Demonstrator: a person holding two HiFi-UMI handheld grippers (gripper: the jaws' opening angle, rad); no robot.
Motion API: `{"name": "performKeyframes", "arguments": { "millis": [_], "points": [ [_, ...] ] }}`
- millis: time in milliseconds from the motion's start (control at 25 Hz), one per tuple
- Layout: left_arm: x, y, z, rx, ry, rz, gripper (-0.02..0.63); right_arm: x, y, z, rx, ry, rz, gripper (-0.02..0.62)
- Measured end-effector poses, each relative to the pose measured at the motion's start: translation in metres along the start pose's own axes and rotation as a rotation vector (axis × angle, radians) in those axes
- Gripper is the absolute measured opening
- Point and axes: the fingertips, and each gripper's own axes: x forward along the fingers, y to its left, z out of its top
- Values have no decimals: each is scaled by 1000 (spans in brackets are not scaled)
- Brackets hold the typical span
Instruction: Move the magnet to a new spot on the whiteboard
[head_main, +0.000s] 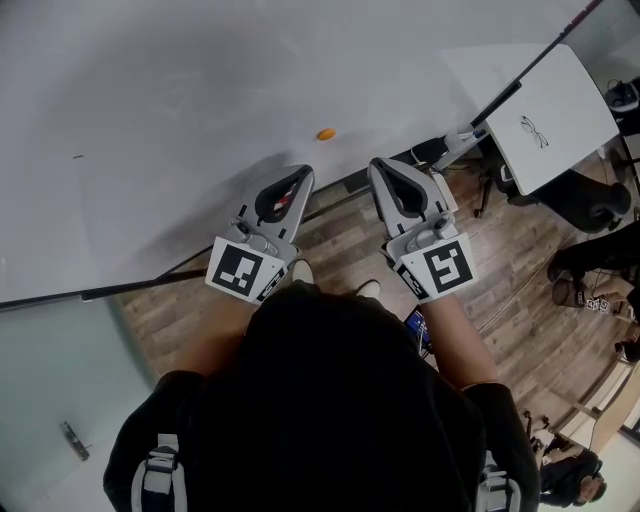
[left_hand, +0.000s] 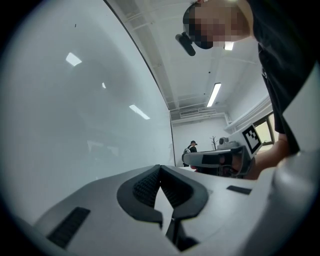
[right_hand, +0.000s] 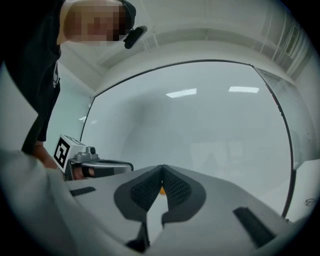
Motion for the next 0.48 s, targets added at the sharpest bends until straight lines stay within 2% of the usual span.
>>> {"name": "performKeyframes", "arguments": {
  "millis": [480],
  "points": [
    [1,-19,-1,32,7,-54,2,-23,3,-8,48,15,45,-9]
  ]
}}
